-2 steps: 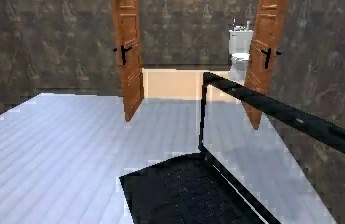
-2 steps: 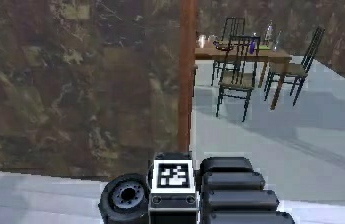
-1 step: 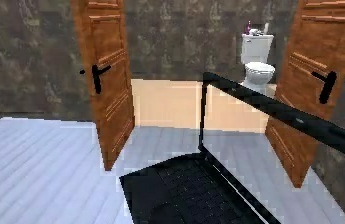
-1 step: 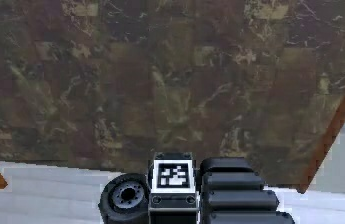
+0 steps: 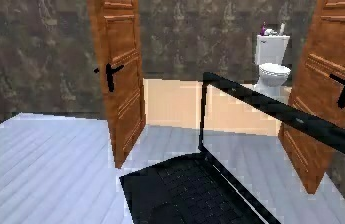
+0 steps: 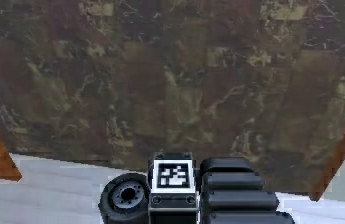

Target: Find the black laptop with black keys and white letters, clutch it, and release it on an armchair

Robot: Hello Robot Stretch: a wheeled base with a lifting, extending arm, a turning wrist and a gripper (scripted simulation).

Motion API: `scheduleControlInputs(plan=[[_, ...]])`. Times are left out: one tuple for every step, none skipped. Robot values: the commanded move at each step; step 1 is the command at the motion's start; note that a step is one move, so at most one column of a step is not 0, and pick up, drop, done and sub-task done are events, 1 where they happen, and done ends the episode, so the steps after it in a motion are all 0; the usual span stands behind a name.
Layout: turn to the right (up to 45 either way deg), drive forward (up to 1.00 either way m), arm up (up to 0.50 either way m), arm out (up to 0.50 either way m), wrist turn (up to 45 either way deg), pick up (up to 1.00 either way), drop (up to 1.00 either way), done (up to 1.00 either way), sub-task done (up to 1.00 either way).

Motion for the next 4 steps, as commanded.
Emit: scheduleControlInputs(plan=[[0.0,1.0,0.0,0.0,0.0,0.0,0.0,0.0,0.0],[0.0,0.85,0.0,0.0,0.0,0.0,0.0,0.0,0.0],[45.0,0.0,0.0,0.0,0.0,0.0,0.0,0.0,0.0],[24.0,0.0,0.0,0.0,0.0,0.0,0.0,0.0,0.0]])
